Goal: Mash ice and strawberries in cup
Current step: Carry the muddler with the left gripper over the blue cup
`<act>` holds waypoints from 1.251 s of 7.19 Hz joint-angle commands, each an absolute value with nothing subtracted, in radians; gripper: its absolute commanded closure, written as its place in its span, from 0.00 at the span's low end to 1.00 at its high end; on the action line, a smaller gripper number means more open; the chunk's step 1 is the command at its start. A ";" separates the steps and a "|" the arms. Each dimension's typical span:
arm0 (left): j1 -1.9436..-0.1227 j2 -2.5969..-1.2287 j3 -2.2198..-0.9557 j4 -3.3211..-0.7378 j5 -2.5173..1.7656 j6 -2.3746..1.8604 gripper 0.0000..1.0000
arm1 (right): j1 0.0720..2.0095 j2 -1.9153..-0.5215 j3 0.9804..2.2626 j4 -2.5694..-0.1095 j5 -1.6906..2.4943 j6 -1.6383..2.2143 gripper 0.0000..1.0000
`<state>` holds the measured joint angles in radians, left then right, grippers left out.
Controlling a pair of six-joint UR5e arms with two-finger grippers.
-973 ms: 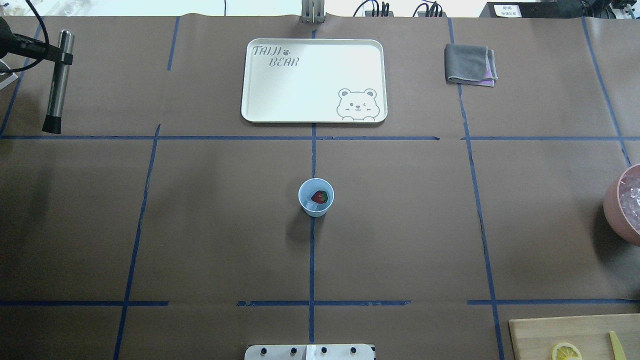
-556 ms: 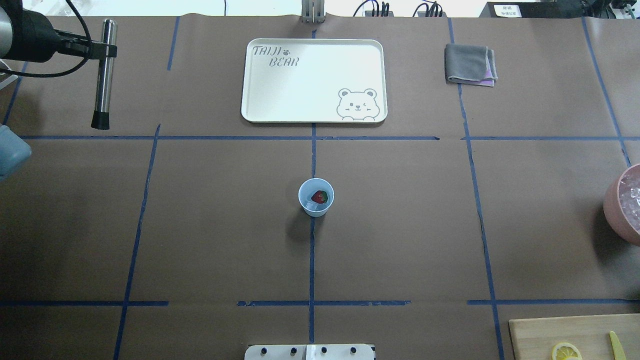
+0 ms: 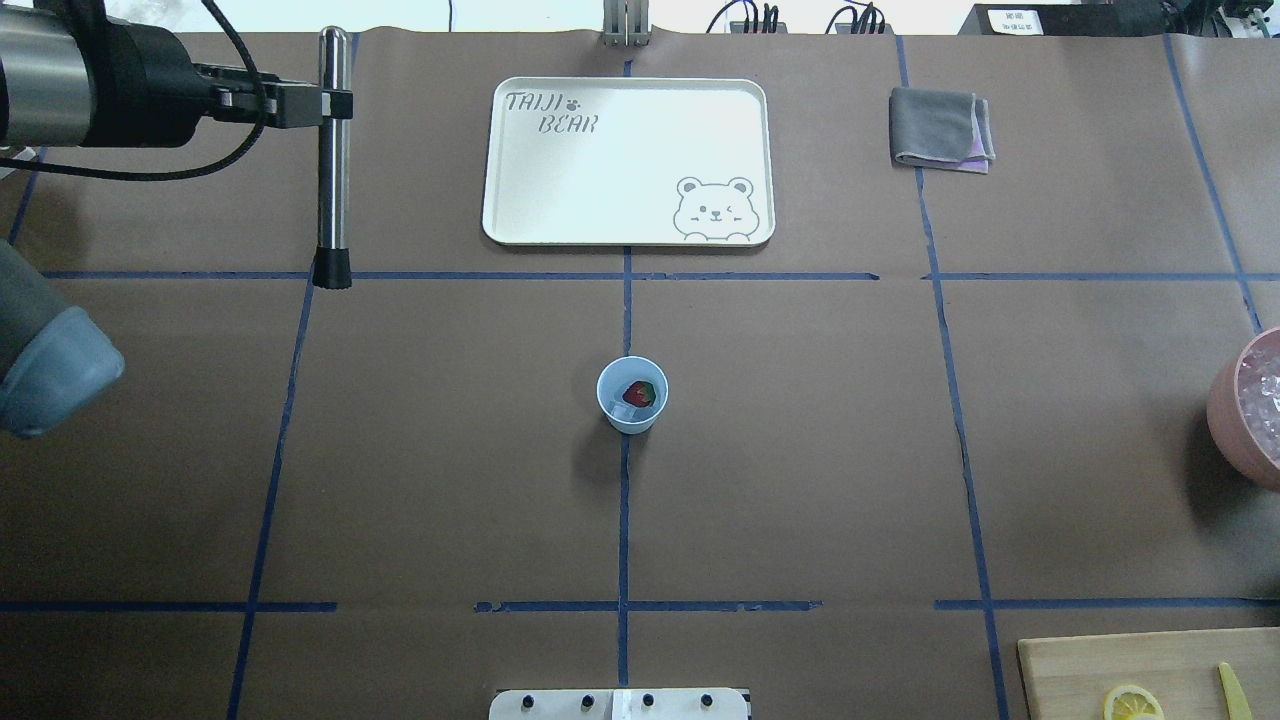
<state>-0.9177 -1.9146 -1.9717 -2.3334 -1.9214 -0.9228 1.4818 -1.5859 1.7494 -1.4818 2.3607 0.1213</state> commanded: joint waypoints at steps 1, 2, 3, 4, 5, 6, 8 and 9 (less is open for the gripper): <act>-0.728 -1.920 -2.057 -2.362 -1.676 -0.979 1.00 | 1.482 -1.585 1.749 -1.482 2.361 0.123 0.00; -0.669 -1.934 -2.057 -2.374 -1.584 -0.976 1.00 | 1.482 -1.585 1.747 -1.482 2.361 0.123 0.00; -0.597 -1.939 -2.057 -2.425 -1.436 -0.976 1.00 | 1.482 -1.585 1.746 -1.482 2.361 0.121 0.00; -0.533 -1.934 -2.060 -2.478 -1.313 -0.968 1.00 | 1.482 -1.585 1.746 -1.482 2.361 0.121 0.00; -0.506 -1.928 -2.057 -2.480 -1.255 -0.966 1.00 | 1.482 -1.585 1.744 -1.482 2.361 0.121 0.00; -0.473 -1.904 -2.046 -2.482 -1.186 -0.962 1.00 | 1.482 -1.585 1.744 -1.482 2.361 0.121 0.00; -0.363 -1.954 -2.045 -2.480 -1.022 -0.833 1.00 | 1.482 -1.585 1.747 -1.482 2.359 0.121 0.00; -0.335 -1.953 -2.037 -2.480 -0.990 -0.777 1.00 | 1.482 -1.583 1.746 -1.482 2.356 0.121 0.00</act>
